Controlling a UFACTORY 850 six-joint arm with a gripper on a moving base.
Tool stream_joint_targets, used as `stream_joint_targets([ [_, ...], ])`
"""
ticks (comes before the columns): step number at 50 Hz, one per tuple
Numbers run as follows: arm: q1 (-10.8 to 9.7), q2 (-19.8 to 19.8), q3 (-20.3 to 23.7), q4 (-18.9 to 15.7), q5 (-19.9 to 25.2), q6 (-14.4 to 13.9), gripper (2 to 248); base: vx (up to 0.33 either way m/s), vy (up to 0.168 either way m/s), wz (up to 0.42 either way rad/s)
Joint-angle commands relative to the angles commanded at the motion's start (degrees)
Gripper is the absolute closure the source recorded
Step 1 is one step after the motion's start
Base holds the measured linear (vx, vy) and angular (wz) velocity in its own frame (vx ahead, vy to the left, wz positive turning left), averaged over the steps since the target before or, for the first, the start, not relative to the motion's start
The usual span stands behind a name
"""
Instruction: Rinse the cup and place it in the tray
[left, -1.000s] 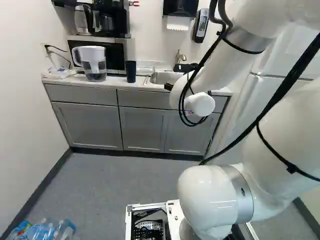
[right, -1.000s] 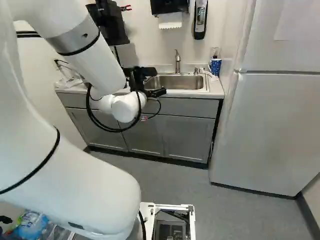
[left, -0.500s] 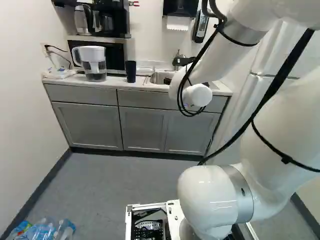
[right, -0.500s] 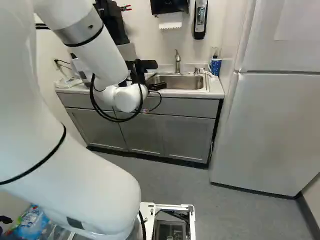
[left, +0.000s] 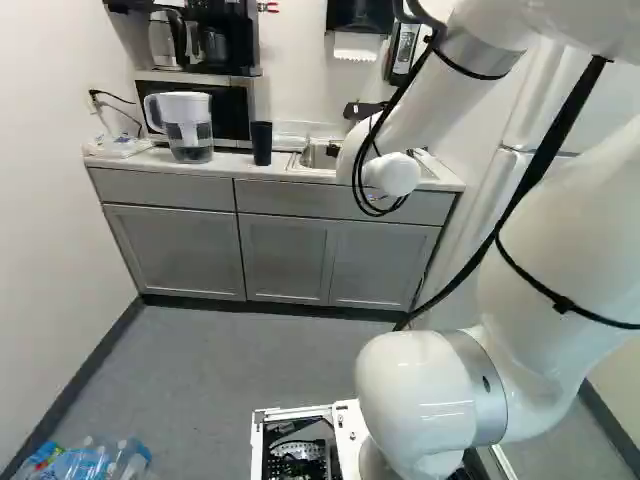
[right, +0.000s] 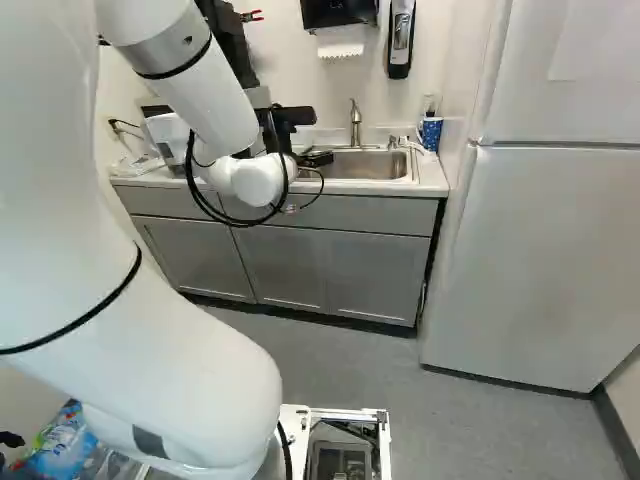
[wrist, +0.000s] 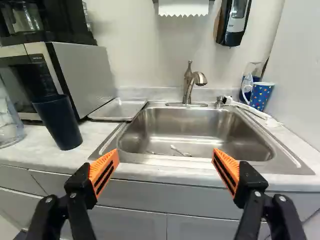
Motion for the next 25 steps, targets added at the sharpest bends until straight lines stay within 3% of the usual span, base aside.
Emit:
stream_joint_targets([
  [25,0.1,-1.7,-4.9,0.0,-1.9,0.0,3,0.0,0.0,0.0],
])
